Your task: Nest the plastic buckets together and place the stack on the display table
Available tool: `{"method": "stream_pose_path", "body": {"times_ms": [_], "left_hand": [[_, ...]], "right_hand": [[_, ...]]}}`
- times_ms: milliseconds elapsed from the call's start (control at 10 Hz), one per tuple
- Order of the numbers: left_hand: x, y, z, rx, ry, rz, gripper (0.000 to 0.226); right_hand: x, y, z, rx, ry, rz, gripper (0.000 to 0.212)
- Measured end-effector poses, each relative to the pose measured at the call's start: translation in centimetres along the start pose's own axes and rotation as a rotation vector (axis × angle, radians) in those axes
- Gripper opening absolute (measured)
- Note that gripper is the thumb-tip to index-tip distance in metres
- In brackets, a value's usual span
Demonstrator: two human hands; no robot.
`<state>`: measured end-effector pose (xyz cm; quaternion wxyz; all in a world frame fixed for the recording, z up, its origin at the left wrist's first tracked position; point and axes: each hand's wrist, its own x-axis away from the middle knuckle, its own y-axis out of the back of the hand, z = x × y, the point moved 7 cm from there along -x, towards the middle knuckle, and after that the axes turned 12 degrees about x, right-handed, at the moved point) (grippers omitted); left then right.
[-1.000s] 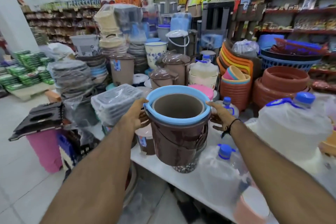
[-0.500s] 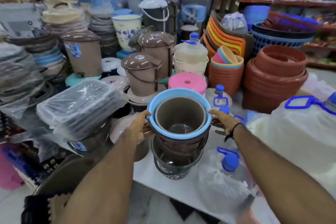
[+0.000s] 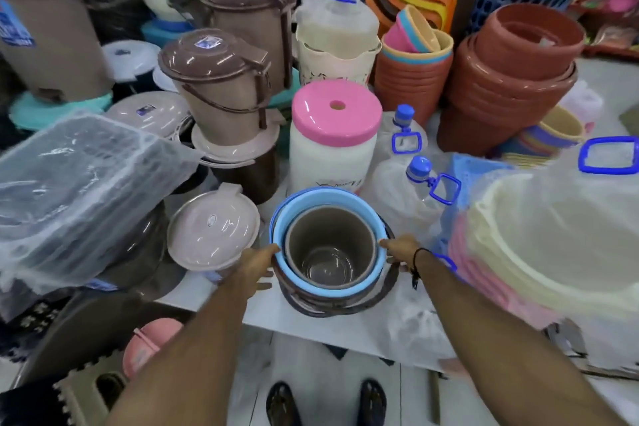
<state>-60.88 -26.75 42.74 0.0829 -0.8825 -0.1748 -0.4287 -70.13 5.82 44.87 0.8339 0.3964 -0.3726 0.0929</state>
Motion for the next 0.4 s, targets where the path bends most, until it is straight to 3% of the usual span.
{"method": "stream_pose_path", "body": {"times_ms": [100,200,400], "left_hand": [[0.3,-0.4,-0.9,-0.167,0.026,0.019,0.048],[0.9,-0.4,-2.7,-0.311,-0.061,-0.005,0.055],[6.4,-2.2,-13.1,-0.781,-0.610,-0.312,0.055]], "right_hand": [[-0.6,0.1,0.6,0.109,0.034,0.004,0.024],[-0.8,0.9,1.4,0.197,0.067,0.025,0.038],[2.8,8.3,9.4,0.432,0.344,-0.376,0.070]]}}
